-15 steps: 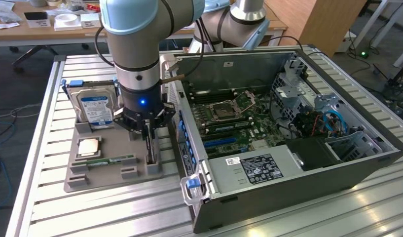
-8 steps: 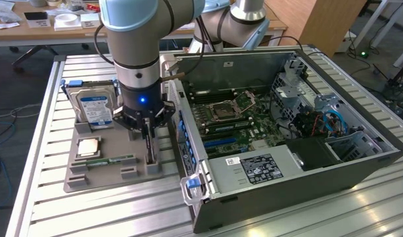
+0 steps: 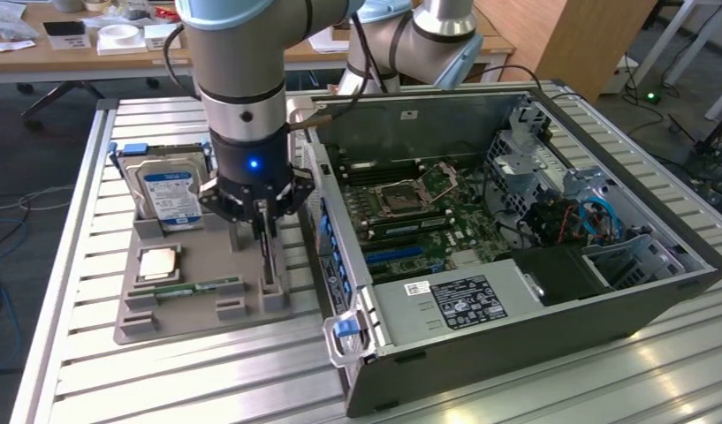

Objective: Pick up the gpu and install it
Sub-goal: 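Pick up the gpu and move the gpu toward the slot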

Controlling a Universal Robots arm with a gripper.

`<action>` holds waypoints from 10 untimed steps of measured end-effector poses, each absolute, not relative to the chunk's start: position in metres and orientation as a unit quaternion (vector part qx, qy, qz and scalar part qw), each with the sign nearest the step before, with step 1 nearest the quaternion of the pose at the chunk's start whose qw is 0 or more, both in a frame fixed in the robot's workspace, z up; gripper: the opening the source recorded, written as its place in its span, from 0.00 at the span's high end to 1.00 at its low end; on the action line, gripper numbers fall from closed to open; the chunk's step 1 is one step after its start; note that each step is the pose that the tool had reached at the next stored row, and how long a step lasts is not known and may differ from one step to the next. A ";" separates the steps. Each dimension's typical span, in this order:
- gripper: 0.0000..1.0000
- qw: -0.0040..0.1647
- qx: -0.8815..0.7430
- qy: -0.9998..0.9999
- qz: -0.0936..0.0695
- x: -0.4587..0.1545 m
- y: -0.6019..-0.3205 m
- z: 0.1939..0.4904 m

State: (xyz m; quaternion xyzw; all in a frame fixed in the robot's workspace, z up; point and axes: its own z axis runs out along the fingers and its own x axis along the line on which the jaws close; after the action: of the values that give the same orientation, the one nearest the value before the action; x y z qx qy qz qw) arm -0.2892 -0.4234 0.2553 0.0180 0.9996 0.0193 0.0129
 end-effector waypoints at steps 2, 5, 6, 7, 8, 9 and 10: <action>0.74 0.013 0.018 1.000 0.019 -0.289 -0.423 0.261; 0.74 0.013 0.018 1.000 0.019 -0.289 -0.423 0.293; 0.74 0.013 0.018 1.000 0.019 -0.289 -0.423 0.309; 0.74 0.013 0.018 1.000 0.019 -0.289 -0.423 0.318; 0.74 0.013 0.018 1.000 0.019 -0.289 -0.423 0.321; 0.74 0.013 0.018 1.000 0.019 -0.289 -0.423 0.324; 0.74 0.013 0.018 1.000 0.019 -0.289 -0.423 0.327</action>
State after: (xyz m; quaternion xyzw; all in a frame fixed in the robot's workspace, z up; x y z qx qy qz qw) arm -0.2892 -0.4234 0.3268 0.0179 0.9996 0.0193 0.0128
